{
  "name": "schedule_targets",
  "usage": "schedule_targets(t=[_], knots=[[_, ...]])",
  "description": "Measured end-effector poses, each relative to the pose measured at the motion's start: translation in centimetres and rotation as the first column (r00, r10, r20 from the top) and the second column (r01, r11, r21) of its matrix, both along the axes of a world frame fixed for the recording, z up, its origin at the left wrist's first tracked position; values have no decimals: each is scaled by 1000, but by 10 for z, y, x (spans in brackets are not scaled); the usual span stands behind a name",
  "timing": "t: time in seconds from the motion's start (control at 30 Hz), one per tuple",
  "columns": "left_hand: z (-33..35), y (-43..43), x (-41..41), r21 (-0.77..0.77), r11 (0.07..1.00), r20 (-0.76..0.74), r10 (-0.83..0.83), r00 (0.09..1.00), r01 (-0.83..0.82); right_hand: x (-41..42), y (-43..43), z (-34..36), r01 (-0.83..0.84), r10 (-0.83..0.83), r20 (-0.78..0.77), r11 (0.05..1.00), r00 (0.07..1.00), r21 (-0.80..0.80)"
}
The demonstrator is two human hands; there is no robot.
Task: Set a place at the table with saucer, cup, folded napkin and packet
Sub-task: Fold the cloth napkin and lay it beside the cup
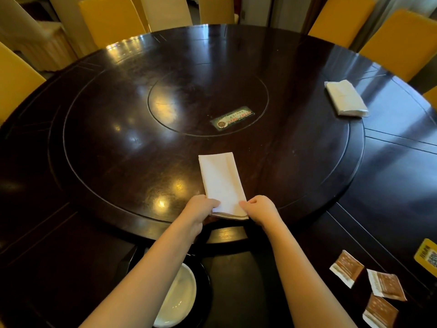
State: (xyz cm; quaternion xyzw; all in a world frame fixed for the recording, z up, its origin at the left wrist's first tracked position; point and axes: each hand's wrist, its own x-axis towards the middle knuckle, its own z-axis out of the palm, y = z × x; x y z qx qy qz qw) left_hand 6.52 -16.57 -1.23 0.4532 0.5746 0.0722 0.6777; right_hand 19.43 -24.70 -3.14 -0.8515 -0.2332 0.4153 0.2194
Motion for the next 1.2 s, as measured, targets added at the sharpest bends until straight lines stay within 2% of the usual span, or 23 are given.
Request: schedule_targets(t=[0.07,0.1,0.13,0.2,0.23,0.27,0.3,0.37,0.47,0.57,0.63,0.73,0.87,1.0,1.2], knots=[[11,-4,0,-104,993,125,72,990,-60,0,-7,3,37,-34,-85,999,996,33],[16,-6,0,-167,982,194,117,974,-84,-1,-11,5,121,-107,-181,991,978,63],[21,-8,0,-207,974,242,147,959,-97,-1,-15,7,252,-213,-329,964,920,82],[24,-15,-1,-254,961,290,179,940,-105,-2,-21,12,514,-364,-636,856,680,60],[22,-18,-3,-288,952,303,194,933,-104,-4,-24,13,607,-388,-732,794,560,44],[20,-21,-4,-334,937,311,212,927,-102,-5,-27,13,663,-390,-779,748,491,44],[17,-23,-6,-380,919,318,232,919,-100,-6,-31,13,690,-385,-795,721,469,58],[11,-18,-6,-423,900,321,258,912,-105,-10,-39,12,715,-365,-810,693,459,93],[-2,5,0,-371,916,302,276,912,-154,-11,-57,10,725,-332,-845,682,418,91],[-7,31,9,-321,930,299,280,912,-180,-12,-76,8,682,-291,-825,716,485,149],[-10,43,15,-271,950,253,223,941,-153,-16,-89,6,630,-266,-787,752,557,192],[-12,48,26,-192,981,192,52,980,-15,-26,-109,2,589,-290,-708,778,644,217],[-13,37,34,-78,986,128,-136,982,146,-53,-136,-3,641,-416,-615,742,670,197],[-4,10,30,-10,931,160,-360,919,366,-87,-170,-7,742,-565,-547,650,618,167],[-5,-41,17,113,741,0,-666,746,662,-145,-223,-25,884,-774,-434,444,460,146]])
